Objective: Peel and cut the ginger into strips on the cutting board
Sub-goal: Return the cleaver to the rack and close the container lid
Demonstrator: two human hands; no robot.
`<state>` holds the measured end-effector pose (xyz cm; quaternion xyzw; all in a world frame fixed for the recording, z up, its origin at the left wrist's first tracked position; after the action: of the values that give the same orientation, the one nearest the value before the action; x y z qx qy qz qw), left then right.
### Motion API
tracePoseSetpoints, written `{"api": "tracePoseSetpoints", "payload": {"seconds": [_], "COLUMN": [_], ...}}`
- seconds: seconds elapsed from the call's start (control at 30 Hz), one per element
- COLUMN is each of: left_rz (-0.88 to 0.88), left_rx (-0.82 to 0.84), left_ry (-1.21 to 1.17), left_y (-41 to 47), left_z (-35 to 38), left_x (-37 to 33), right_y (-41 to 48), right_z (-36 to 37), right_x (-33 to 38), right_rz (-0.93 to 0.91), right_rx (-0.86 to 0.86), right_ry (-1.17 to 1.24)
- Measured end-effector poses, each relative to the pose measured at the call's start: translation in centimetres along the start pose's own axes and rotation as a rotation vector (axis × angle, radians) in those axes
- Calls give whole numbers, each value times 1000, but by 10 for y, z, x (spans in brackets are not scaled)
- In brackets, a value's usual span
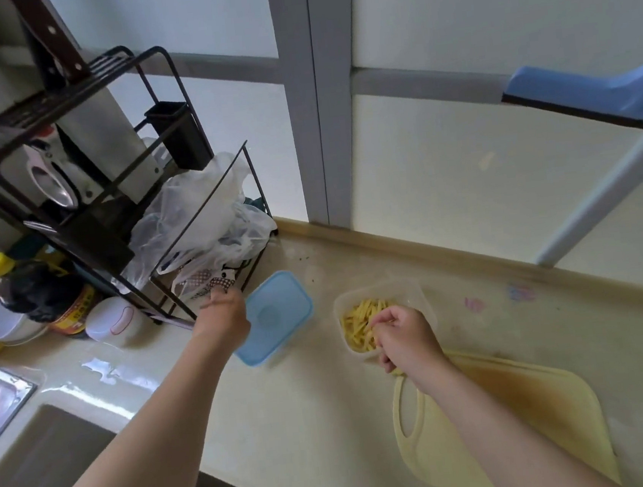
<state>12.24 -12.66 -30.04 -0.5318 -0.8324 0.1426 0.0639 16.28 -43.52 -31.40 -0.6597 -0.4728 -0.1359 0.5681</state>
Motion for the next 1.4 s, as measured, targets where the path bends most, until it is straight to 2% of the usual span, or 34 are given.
{"api": "tracePoseSetpoints", "payload": {"seconds": [0.2, 0.3, 0.37, 0.43, 0.67, 0.77, 0.97, 1.03, 1.13, 1.17, 1.23, 1.3, 1.33, 1.4], "left_rz": [103, 186, 254, 314, 403, 469, 556, 466, 116, 33, 11, 53, 48, 6], "left_rx": [-287, -380, -377, -340, -276, -277, -309, -215, 45, 82, 110, 21, -33, -113], "left_ry": [-148, -358, -454, -508, -537, -551, -599, -813, -1473, -1568, -1549, -1434, -1380, -1257], "left_y": [-2, -6, -9, -14, -26, -29, -23, -15, -17, -19, -27, -28, -25, -16], "left_z": [-60, -77, -79, -77, -63, -62, -63, -55, -31, -22, -12, -7, -3, 6], "left_x": [-52, -92, -124, -158, -233, -244, -243, -227, -197, -189, -184, -178, -173, -161], "right_y": [9, 12, 8, 8, 19, 30, 46, 53, 63, 65, 67, 69, 69, 65], "right_z": [-16, -22, -22, -30, -66, -77, -83, -84, -85, -85, -86, -83, -81, -85], "right_x": [0, -1, -2, -2, -15, -19, -24, -28, -33, -35, -39, -45, -47, -43], "right_rz": [54, 208, 336, 379, 376, 376, 399, 398, 346, 327, 296, 289, 273, 202], "right_rx": [24, 180, 366, 463, 473, 437, 331, 262, 138, 81, -48, -159, -211, -313], "right_ry": [298, 587, 767, 855, 1068, 1129, 1056, 1023, 980, 964, 924, 879, 805, 499]}}
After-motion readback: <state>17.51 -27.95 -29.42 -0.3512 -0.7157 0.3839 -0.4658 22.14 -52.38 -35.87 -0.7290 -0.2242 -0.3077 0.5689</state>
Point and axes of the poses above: each hand's wrist, its own y-axis towards the middle knuckle, its own z-axis out of the palm, x = y × z, the point moved 8 cm from there along y, towards the middle knuckle, and after that the axes turned 8 degrees about z, right-handed, at the moved point
